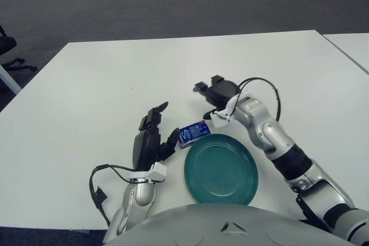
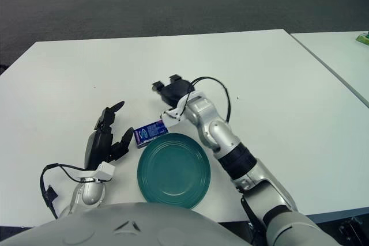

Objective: Put the gum into the plate.

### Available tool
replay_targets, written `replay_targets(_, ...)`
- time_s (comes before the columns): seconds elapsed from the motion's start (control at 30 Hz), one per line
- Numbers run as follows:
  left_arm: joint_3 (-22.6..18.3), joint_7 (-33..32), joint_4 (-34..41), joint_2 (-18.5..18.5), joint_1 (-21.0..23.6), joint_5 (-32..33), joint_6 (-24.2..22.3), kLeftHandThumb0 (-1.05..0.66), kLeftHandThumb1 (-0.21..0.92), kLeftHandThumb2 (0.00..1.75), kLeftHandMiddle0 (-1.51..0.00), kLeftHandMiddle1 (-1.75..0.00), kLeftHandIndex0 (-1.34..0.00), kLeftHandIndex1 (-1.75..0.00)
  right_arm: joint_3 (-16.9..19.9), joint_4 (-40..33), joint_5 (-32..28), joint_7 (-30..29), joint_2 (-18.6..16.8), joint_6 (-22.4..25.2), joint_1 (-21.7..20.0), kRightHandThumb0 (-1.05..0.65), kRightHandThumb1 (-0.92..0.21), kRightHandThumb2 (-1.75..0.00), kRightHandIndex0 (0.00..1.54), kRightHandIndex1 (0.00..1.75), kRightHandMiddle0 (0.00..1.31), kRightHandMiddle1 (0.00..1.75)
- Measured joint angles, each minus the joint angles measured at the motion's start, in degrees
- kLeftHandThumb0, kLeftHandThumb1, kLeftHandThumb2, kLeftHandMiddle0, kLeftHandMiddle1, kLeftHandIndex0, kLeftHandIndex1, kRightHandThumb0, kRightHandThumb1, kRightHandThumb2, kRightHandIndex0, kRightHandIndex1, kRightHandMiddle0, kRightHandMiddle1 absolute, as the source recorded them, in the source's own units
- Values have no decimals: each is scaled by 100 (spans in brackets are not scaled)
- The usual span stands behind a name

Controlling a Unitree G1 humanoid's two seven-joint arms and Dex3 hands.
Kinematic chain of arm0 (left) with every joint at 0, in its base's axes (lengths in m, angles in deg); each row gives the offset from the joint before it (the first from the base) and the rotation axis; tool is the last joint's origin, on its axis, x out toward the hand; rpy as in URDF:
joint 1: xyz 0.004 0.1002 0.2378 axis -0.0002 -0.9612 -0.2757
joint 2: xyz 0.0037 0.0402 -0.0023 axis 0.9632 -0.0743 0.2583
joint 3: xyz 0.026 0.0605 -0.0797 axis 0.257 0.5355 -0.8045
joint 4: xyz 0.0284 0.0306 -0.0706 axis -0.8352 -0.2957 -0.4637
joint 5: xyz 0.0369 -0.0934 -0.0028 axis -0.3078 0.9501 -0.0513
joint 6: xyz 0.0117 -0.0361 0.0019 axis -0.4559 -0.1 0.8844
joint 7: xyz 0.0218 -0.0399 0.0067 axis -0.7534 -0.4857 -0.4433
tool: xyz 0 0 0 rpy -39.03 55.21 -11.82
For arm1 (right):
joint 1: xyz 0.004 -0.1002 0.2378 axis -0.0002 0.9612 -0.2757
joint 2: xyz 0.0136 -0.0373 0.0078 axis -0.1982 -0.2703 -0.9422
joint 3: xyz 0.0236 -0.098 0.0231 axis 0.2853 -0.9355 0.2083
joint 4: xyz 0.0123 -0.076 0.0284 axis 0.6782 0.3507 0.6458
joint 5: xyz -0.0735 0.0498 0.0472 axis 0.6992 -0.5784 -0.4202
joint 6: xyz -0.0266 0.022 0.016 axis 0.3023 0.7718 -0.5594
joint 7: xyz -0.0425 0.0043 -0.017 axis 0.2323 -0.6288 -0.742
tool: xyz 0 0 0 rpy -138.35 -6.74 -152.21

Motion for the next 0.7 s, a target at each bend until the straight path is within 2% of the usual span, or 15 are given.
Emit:
replay_targets(0.17, -131, 474, -210, 427, 364, 8, -222, -77, 91, 33, -29, -25, 0, -78, 224, -79, -174, -177, 137, 81, 180, -81, -92, -44, 11, 122, 0, 56)
replay_targets(0.3, -145, 836, -256, 775, 569, -45, -277, -78, 88, 29, -29, -25, 0, -79, 448, -426, -360, -224, 296, 122, 639, -81, -92, -41, 16, 105, 0, 62)
replay_targets(0.4, -165, 1080, -263, 1124, 659, -115, -277, -76, 84, 26, -28, -24, 0, -81, 746, -794, -654, -265, 505, 111, 1137, -82, -92, -40, 22, 84, 0, 66)
replay_targets(0.7, -385, 1830, 67, 2038, 691, -113, -246, -77, 84, 24, -24, -21, 0, -85, 1733, -1275, -1304, -306, 917, 328, 1877, -84, -92, -46, 25, 63, 0, 63)
